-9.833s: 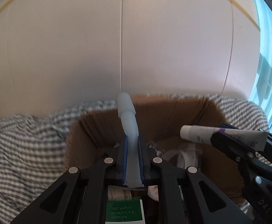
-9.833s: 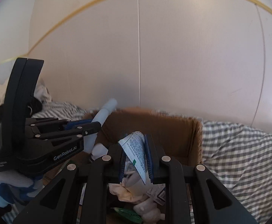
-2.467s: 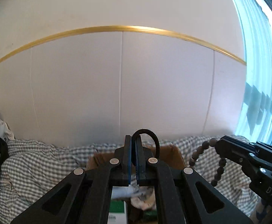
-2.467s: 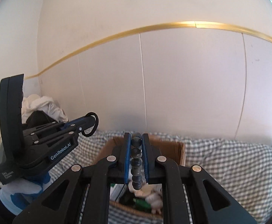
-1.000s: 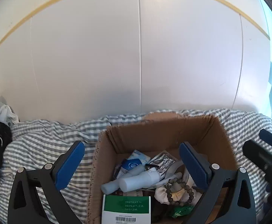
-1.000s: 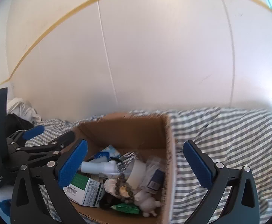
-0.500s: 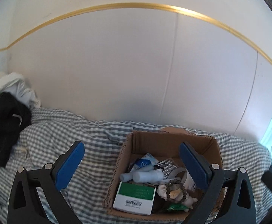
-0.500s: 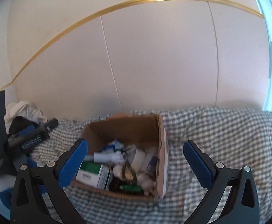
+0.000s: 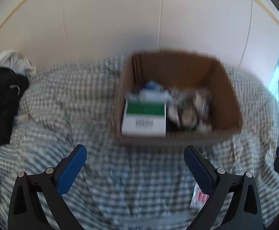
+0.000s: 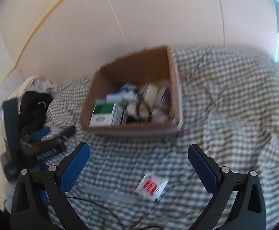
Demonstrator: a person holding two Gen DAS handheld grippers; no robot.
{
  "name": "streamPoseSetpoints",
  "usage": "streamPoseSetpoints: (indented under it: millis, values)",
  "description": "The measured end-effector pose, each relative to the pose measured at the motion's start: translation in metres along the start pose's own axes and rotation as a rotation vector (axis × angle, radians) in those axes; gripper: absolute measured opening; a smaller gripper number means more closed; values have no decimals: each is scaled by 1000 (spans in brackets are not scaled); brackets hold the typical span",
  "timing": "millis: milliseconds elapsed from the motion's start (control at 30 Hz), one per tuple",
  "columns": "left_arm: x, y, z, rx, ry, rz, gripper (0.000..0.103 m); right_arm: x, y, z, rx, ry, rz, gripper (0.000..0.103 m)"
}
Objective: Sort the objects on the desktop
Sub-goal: 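Withdraw both tools from the box toward the sachet and comb, then grasp clear plastic comb with left tool while right tool grasps red-white sachet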
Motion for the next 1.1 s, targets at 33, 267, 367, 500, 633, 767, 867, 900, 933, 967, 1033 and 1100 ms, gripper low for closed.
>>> streamPoseSetpoints:
  millis: [33, 267, 367, 500, 633, 767, 867, 900, 933, 967, 1033, 1100]
  values:
    - [8, -4, -3, -14, -19, 11, 103, 4, -4, 1, -11, -3, 19, 103]
    - [45, -26, -5, -66, -27, 116, 103, 34, -41, 2, 107, 49, 118, 103]
    - [63, -42, 3, -94, 14, 196, 103, 47, -56, -4, 130, 51, 162, 103]
    - [84, -59, 8, -76, 61, 311, 103, 58, -72, -11, 139, 49, 206, 103]
    - [109, -64, 14, -53, 128, 429, 103, 68, -85, -13, 123, 45, 244, 103]
    - [127, -64, 6, -40, 116, 486, 100, 76, -97, -13, 113, 55, 270, 103]
    - [134, -69, 2, -4, 135, 535, 95, 81, -104, -12, 110, 71, 289, 103]
    - [137, -72, 0, 6, 133, 560, 94, 83, -106, -11, 114, 80, 296, 103]
    - [141, -78, 0, 16, 142, 596, 94, 84, -108, -10, 116, 86, 302, 103]
    - [145, -81, 1, 22, 156, 614, 94, 86, -111, -10, 114, 89, 314, 103]
    - [144, -85, 1, 33, 171, 603, 94, 89, -118, -11, 96, 90, 339, 103]
    - [143, -90, 4, 37, 191, 592, 89, 92, -124, -12, 88, 89, 351, 103]
Point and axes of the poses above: each gripper's, at about its wrist camera, not at the fingertips, and y roughly against the way its jaws point, z to its left, x to its underside, the point moved 1 cm from there along -y, roughly the way its jaws point, and after that the axes turned 10 degrees about y, right-handed, at the moved point
